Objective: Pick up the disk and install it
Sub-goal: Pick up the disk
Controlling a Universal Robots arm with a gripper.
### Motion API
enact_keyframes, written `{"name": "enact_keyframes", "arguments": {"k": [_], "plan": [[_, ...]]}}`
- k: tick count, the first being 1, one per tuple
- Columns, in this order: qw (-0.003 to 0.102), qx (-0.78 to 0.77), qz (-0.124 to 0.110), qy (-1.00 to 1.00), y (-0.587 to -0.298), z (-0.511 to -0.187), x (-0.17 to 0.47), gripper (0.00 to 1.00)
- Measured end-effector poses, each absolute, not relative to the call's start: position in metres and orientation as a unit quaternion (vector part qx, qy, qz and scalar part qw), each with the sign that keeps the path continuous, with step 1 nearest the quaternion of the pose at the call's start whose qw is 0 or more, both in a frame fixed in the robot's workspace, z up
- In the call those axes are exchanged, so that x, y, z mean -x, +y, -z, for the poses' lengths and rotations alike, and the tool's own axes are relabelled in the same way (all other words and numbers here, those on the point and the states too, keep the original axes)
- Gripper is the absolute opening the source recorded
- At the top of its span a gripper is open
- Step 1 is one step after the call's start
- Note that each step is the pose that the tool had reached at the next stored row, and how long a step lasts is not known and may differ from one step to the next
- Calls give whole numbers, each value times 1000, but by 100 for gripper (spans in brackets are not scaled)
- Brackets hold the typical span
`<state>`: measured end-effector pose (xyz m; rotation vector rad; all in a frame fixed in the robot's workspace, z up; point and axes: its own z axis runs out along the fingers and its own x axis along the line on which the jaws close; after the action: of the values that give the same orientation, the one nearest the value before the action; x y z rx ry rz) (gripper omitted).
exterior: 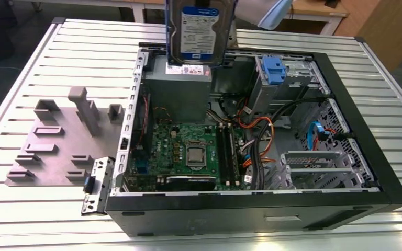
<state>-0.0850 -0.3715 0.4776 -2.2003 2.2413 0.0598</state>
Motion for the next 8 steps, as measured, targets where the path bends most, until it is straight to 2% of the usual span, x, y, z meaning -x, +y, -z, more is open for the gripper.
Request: {"name": "enact_keyframes", "arguments": {"k": [8], "plan": [[0,700,-19,713,-371,-478,49,35]]}}
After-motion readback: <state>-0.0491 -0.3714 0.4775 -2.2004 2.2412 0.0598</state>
